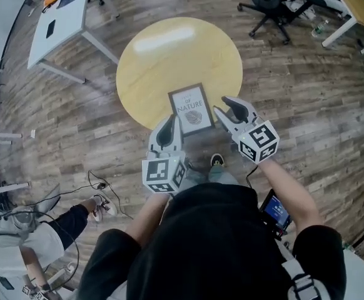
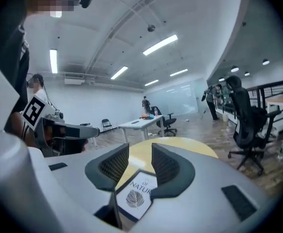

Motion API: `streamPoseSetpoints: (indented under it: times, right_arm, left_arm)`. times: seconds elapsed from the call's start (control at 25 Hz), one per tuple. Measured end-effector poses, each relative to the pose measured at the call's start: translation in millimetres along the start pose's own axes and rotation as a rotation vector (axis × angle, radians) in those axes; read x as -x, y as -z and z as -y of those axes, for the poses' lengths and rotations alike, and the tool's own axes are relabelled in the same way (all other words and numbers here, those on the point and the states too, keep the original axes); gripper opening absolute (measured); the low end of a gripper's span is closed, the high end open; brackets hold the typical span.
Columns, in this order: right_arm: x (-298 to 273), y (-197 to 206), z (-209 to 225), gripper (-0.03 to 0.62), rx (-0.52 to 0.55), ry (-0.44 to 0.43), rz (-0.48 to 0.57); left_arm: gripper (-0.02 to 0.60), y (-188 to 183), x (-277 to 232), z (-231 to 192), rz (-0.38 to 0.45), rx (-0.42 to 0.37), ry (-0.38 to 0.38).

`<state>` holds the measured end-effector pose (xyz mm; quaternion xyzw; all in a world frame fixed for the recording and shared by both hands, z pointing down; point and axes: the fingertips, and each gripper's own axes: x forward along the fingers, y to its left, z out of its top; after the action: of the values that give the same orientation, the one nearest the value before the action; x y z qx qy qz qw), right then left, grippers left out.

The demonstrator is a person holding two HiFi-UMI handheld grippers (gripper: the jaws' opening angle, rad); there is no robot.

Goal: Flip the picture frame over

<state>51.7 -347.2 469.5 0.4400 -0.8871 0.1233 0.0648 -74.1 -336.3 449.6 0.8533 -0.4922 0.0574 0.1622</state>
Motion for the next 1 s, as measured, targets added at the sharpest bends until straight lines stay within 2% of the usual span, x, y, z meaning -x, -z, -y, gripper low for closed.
streamPoseSetpoints:
  times: [0.12,0.2,0.32,0.56,1.0]
  right_arm:
    - [-3,-72,-20,0.138,0.127,0.011,0.101]
    - [-4,-111,-35,0.082,0.198,0.017,0.167]
    - [-2,-143,-55,0.037,0.222,0.011,0.2]
    - [14,-148,-91,0.026,0.151,-0.011,0.14]
    - [3,-155,-85,0.026,0.205,0.006,0.161]
  left_arm:
    - [0.029,-55,-1,11,0.075,-0.03,0.046]
    - [0.029,-88,1,18,0.123,-0.034,0.077]
    - [0.029,-124,6,29,0.154,-0.033,0.095]
    - [0.029,-141,22,49,0.11,-0.054,0.113]
    - [0.029,-144,9,49,0.153,-0.046,0.129]
